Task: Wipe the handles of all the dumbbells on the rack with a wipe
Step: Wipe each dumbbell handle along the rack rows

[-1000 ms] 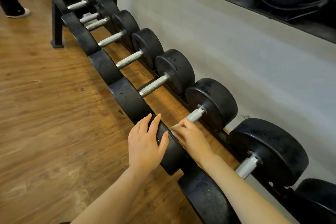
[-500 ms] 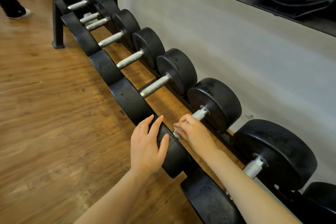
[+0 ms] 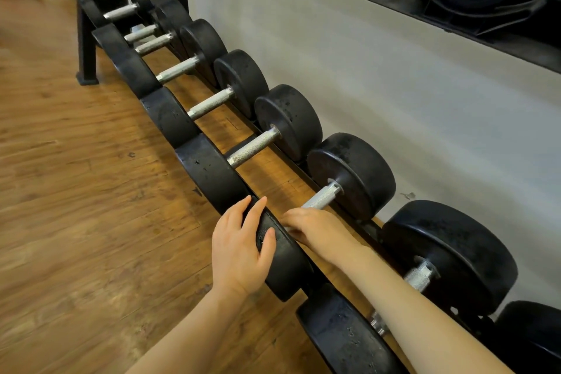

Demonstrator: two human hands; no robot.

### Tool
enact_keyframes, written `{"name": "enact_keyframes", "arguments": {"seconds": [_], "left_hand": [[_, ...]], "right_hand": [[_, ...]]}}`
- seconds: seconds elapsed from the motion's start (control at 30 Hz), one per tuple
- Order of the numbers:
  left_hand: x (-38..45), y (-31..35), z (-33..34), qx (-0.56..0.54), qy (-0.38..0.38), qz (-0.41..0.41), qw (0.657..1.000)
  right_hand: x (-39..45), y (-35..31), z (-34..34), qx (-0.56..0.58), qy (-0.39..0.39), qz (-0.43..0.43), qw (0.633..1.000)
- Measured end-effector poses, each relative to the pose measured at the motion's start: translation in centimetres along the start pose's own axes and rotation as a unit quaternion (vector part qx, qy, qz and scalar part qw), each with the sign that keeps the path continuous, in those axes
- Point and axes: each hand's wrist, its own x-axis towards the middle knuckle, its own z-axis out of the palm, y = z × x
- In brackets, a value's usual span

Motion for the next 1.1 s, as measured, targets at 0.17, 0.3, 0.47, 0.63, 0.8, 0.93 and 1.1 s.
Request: {"name": "enact_keyframes", "arguments": {"seconds": [0.17,0.3,0.47,0.63,0.8,0.93,1.1], "left_hand": [[0.1,-0.1,0.0,0.01,-0.007,0.0,1.0],[0.1,-0.1,-0.2,0.011,-0.006,0.008,1.0],[0.1,0.2,-0.3,0.006,-0.006,0.002,1.0],[0.1,0.3,-0.4,0.003,-0.002,0.006,1.0],[0.1,0.3,-0.3,0.008,-0.003,0.005,1.0],[0.1,0.4,-0.5,0.013,-0.007,0.004,1.0],[0.1,0.4,-0.6,0.016,-0.015,-0.001,1.0]], "right_hand": [[-0.2,0.0,-1.2,0.005,-0.026,0.004,1.0],[1.3,-0.2,-2.8,-0.042,-0.099,0.055,0.993],[0.8,-0.6,-1.2,0.042,-0.071,0.063,0.995],[-0.9,1.5,1.1,0.035,0.072,0.072,0.994],[-2.3,0.4,2.3,0.032,0.134,0.055,0.989],[-2.5,0.1,2.1,0.011,0.131,0.015,0.991],[-3.0,1.9,2.0,0.018,0.247,0.092,0.965]]}}
